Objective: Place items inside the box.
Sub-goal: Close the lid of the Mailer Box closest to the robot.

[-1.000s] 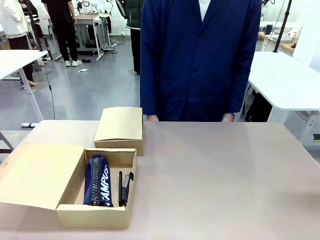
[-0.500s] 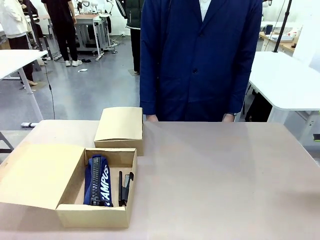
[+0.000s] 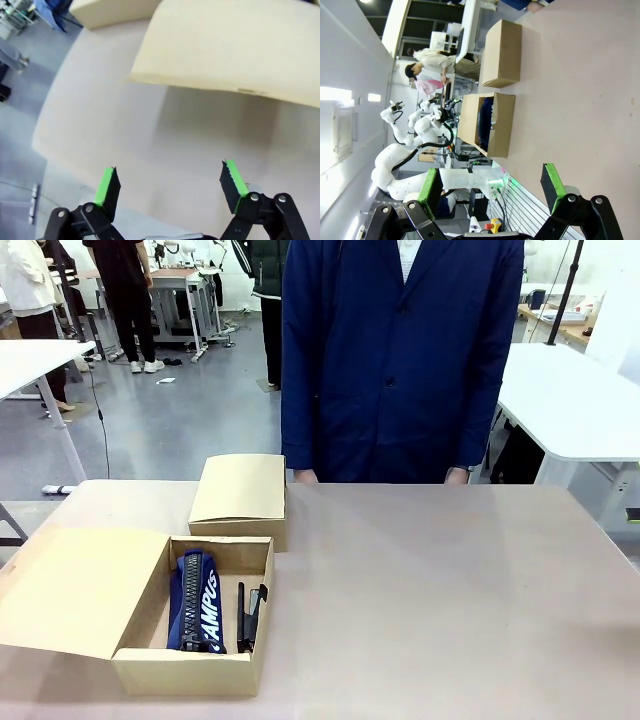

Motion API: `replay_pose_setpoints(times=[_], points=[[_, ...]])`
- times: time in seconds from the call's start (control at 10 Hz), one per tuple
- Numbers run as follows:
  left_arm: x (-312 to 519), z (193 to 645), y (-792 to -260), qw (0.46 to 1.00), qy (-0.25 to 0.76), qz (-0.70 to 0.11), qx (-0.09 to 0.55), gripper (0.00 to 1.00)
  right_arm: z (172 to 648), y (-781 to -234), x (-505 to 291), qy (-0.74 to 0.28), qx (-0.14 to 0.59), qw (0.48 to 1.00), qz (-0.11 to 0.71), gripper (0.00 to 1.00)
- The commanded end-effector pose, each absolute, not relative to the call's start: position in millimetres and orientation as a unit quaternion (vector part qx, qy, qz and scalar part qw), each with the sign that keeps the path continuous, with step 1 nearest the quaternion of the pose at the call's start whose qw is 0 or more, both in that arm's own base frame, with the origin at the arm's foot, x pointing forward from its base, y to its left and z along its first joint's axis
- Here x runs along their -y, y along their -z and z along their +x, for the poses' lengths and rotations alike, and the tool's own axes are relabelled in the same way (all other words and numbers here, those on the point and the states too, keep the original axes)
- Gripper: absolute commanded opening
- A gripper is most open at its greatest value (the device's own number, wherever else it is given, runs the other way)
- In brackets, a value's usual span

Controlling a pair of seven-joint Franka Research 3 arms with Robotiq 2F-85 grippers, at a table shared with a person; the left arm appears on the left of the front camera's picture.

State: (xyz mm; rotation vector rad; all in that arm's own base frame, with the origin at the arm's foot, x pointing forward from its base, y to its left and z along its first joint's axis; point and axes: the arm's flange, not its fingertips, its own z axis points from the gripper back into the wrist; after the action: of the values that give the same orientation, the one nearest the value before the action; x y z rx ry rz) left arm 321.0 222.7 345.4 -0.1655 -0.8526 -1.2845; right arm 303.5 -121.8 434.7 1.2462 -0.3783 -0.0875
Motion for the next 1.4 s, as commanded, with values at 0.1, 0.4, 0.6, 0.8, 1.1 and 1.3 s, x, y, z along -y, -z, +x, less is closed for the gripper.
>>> replay_pose_setpoints(times=[0.1,0.4,0.6,0.8,1.1,1.3], points=[[-200,321,-311,0.707,0.591,-0.130,0.366,1.00,305,-439,122,0.051,0.177,0.794,0.580,1.00],[-172,327,-285,0.685,0.609,-0.183,0.355,1.00,305,-439,122,0.051,0.177,0.794,0.580,1.00],[-163,318,-294,0.640,0.599,-0.240,0.418,1.00,305,-439,122,0.051,0.177,0.794,0.580,1.00],[-150,305,-305,0.588,0.594,-0.283,0.470,1.00,305,-439,122,0.051,0.177,0.794,0.580,1.00],[-125,291,-318,0.534,0.594,-0.333,0.501,1.00,305,-439,122,0.051,0.177,0.794,0.580,1.00],[-99,288,-328,0.522,0.593,-0.340,0.510,1.00,305,-439,122,0.051,0.177,0.794,0.580,1.00]])
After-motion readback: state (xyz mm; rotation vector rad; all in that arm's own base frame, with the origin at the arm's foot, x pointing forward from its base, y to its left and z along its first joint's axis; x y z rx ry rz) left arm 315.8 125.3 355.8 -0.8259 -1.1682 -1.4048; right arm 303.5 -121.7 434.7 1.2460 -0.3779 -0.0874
